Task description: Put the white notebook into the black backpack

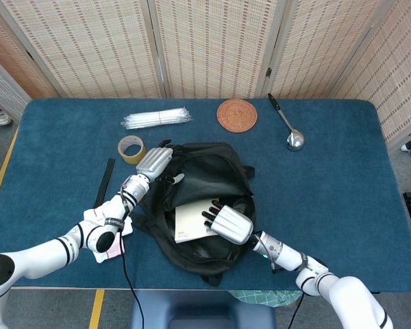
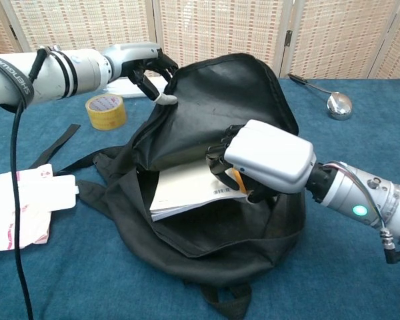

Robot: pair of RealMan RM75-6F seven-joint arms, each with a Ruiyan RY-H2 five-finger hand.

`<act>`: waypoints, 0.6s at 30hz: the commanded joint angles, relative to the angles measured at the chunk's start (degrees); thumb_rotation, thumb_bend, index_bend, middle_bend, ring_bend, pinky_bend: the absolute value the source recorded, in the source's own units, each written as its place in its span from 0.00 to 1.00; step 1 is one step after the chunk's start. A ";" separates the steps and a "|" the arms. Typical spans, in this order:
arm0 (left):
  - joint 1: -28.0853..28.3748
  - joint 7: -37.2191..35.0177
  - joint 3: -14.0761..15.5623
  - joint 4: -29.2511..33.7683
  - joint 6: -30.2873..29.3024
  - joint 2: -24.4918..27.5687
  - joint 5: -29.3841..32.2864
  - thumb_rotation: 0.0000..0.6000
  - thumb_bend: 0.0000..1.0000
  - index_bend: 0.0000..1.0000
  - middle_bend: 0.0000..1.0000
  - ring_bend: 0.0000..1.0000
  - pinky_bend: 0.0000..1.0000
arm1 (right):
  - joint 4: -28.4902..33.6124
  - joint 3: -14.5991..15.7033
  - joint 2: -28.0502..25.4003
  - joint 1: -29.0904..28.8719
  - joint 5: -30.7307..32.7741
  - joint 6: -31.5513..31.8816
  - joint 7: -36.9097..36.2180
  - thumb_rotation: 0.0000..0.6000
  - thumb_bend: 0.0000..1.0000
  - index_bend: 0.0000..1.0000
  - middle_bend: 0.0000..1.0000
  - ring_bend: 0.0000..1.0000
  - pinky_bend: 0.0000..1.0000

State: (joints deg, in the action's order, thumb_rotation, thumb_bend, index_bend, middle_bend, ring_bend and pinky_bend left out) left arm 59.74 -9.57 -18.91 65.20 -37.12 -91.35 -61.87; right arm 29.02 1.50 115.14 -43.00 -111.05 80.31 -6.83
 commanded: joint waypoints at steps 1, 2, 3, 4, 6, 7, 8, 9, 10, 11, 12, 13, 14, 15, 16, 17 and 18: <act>-0.10 -0.06 0.04 0.57 -0.24 0.38 -0.31 1.00 0.41 0.53 0.28 0.22 0.00 | -1.95 0.11 1.66 -0.93 0.60 0.13 1.33 1.00 0.60 0.79 0.46 0.51 0.34; -0.13 -0.06 0.06 0.84 -0.35 0.53 -0.42 1.00 0.41 0.53 0.28 0.22 0.00 | -2.71 0.17 2.23 -1.23 0.79 0.14 1.94 1.00 0.60 0.79 0.46 0.51 0.34; -0.17 -0.06 0.08 1.05 -0.44 0.65 -0.49 1.00 0.41 0.53 0.28 0.22 0.00 | -3.27 0.26 2.61 -1.49 0.87 0.14 2.40 1.00 0.60 0.79 0.46 0.51 0.34; -0.22 -0.07 0.10 1.27 -0.53 0.75 -0.54 1.00 0.41 0.53 0.28 0.22 0.00 | -3.86 0.35 2.99 -1.74 0.98 0.02 2.86 1.00 0.60 0.79 0.46 0.51 0.33; -0.32 0.00 0.16 1.70 -0.75 1.02 -0.65 1.00 0.41 0.53 0.28 0.21 0.00 | -5.03 0.79 3.73 -2.28 1.17 -0.63 3.70 1.00 0.60 0.79 0.46 0.50 0.32; -0.36 0.03 0.17 1.87 -0.85 1.13 -0.66 1.00 0.41 0.53 0.28 0.21 0.00 | -5.47 1.03 4.02 -2.46 1.21 -0.87 4.00 1.00 0.60 0.79 0.46 0.50 0.32; -0.43 0.06 0.20 2.10 -0.97 1.27 -0.69 1.00 0.41 0.53 0.28 0.21 0.00 | -6.02 1.31 4.44 -2.62 1.32 -1.17 4.48 1.00 0.60 0.79 0.46 0.50 0.32; -0.48 0.08 0.24 2.25 -1.04 1.37 -0.70 1.00 0.41 0.53 0.28 0.21 0.00 | -6.44 1.52 4.73 -2.71 1.40 -1.41 4.95 1.00 0.60 0.79 0.46 0.49 0.31; -0.54 0.10 0.27 2.40 -1.10 1.48 -0.69 1.00 0.41 0.53 0.28 0.21 0.00 | -7.03 1.72 5.13 -2.77 1.60 -1.79 5.71 1.00 0.60 0.79 0.46 0.49 0.30; -0.59 0.09 0.31 2.52 -1.12 1.57 -0.66 1.00 0.41 0.53 0.28 0.21 0.00 | -7.33 1.82 5.39 -2.76 1.80 -2.04 6.15 1.00 0.60 0.79 0.45 0.49 0.30; -0.63 0.10 0.34 2.61 -1.15 1.63 -0.65 1.00 0.41 0.53 0.28 0.21 0.00 | -7.52 1.87 5.61 -2.74 2.02 -2.05 6.44 1.00 0.60 0.79 0.45 0.49 0.28; -0.69 0.13 0.41 2.72 -1.21 1.71 -0.67 1.00 0.41 0.53 0.28 0.21 0.00 | -7.73 1.90 5.80 -2.67 2.36 -2.02 6.72 1.00 0.60 0.79 0.44 0.49 0.27; -0.74 0.14 0.47 2.80 -1.27 1.76 -0.69 1.00 0.41 0.52 0.28 0.21 0.00 | -7.83 1.85 5.88 -2.57 2.69 -2.00 6.97 1.00 0.60 0.79 0.44 0.48 0.26; -0.79 0.15 0.52 2.86 -1.32 1.81 -0.71 1.00 0.41 0.52 0.28 0.21 0.00 | -7.85 1.74 5.93 -2.44 3.06 -1.99 7.29 1.00 0.60 0.77 0.42 0.48 0.25; -0.83 0.15 0.56 2.91 -1.35 1.85 -0.72 1.00 0.41 0.52 0.28 0.21 0.00 | -7.75 1.66 5.91 -2.31 3.44 -2.11 7.57 1.00 0.60 0.73 0.40 0.46 0.24; -0.88 0.16 0.62 2.93 -1.38 1.90 -0.70 1.00 0.41 0.52 0.28 0.21 0.00 | -7.45 1.57 5.76 -2.14 3.88 -2.06 7.96 1.00 0.60 0.67 0.38 0.44 0.22; -0.89 0.16 0.64 2.90 -1.37 1.91 -0.66 1.00 0.41 0.52 0.28 0.21 0.00 | -7.16 1.40 5.64 -1.93 4.33 -2.16 8.47 1.00 0.60 0.60 0.35 0.41 0.19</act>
State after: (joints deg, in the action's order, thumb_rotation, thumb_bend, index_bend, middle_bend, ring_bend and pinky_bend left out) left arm 58.85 -9.41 -18.28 68.11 -38.50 -89.44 -62.52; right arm 21.58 3.06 120.88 -45.17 -107.08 78.23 1.23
